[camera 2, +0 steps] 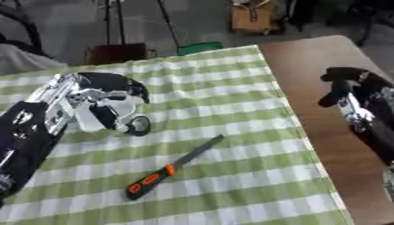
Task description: Pick up objects on the table and place them in the box.
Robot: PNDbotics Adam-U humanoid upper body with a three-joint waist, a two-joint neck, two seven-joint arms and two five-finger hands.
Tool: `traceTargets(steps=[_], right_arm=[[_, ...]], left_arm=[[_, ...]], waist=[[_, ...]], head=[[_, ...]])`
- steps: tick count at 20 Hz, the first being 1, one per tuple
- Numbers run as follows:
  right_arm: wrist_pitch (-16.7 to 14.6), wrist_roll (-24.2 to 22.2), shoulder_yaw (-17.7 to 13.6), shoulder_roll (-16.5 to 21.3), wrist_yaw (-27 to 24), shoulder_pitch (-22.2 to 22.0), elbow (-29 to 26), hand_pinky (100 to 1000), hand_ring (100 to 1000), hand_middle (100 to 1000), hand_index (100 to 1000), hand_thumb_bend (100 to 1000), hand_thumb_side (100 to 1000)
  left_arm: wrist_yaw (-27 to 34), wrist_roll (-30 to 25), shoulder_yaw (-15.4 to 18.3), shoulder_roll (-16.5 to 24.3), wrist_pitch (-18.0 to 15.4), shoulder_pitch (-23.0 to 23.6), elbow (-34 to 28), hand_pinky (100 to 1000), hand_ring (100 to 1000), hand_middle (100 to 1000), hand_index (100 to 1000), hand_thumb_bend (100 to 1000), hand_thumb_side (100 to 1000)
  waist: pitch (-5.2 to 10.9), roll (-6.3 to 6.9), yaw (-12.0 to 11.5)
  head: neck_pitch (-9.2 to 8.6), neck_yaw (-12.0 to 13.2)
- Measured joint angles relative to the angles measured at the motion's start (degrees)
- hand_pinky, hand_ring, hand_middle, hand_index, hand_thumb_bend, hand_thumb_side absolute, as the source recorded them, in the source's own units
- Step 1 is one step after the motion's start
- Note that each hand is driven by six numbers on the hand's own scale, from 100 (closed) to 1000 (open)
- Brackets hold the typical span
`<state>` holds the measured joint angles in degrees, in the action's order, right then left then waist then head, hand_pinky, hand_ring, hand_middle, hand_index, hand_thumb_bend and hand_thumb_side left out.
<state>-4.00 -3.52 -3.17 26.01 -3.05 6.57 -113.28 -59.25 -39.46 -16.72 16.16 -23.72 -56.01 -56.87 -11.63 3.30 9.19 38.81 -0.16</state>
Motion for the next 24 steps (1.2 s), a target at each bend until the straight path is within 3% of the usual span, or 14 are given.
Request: traceTargets(steps=[24], right_arm=[[-0.08,-0.35,0.01,-0.01,0.00,0.05,0.00,584,535,710,793,199,619]], left_arm=[[-3.15,-0.15,-0.25,-0.66,0.11,0.60,4.10,1000,895,894,887,476,426]], waist=[[-0.47,0.00,0.36]], head=[[0.00,0.00]])
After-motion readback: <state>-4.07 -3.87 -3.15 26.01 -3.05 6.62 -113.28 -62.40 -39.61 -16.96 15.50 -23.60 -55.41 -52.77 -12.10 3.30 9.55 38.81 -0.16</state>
